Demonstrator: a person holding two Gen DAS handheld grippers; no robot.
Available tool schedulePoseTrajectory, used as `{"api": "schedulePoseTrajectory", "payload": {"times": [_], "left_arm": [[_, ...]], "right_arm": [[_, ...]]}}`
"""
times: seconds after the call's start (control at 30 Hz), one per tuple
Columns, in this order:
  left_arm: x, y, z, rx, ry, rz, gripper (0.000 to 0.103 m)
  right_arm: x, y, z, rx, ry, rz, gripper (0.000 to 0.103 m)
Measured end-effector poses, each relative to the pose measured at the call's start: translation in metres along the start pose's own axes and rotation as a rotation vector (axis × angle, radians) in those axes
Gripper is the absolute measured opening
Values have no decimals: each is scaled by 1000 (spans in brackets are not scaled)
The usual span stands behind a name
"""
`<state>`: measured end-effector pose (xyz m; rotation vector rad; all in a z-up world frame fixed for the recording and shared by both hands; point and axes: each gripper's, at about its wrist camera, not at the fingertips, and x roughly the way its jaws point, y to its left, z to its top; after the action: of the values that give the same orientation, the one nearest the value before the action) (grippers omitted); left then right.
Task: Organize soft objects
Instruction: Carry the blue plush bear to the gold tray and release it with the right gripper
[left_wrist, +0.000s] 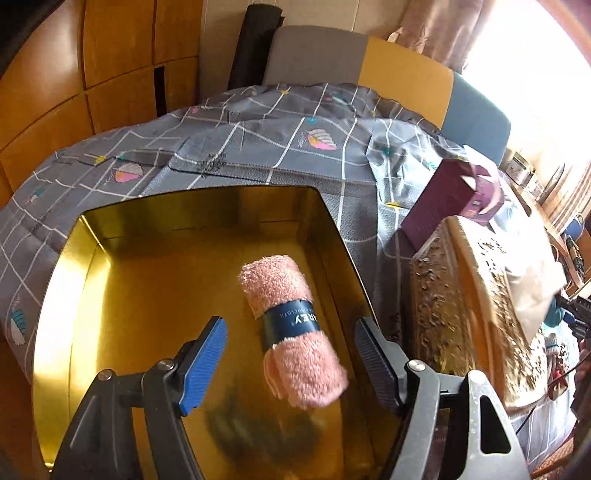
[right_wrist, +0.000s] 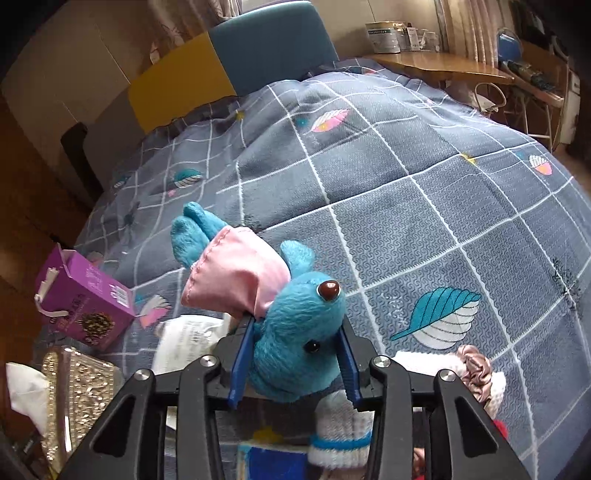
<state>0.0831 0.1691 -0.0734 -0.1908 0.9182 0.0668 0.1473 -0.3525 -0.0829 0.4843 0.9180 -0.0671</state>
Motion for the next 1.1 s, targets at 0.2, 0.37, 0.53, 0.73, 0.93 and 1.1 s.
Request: {"api": "schedulePoseTrajectory", "payload": {"times": [0.2, 0.37, 0.53, 0.73, 0.93, 1.1], "left_arm": [[-19, -9, -9, 49, -37, 5, 73], [-29, -12, -19, 78, -52, 20, 73], [-39, -3, -27, 75, -57, 10, 73], [-48, 16, -35, 46, -64, 22, 73], [-57, 42, -47, -21, -67, 39, 72], [-69, 62, -50, -79, -104, 78, 72]], "right_arm": [[-11, 15, 7, 23, -7, 22, 42], [-13, 60, 34, -26, -13, 40, 42], [-8, 142, 58, -133, -12, 97, 42], [-16, 269, 44, -342, -1, 264, 42], [-20, 375, -48, -639, 142, 441, 43], [-4, 414, -137, -845, 332, 448, 45]]}}
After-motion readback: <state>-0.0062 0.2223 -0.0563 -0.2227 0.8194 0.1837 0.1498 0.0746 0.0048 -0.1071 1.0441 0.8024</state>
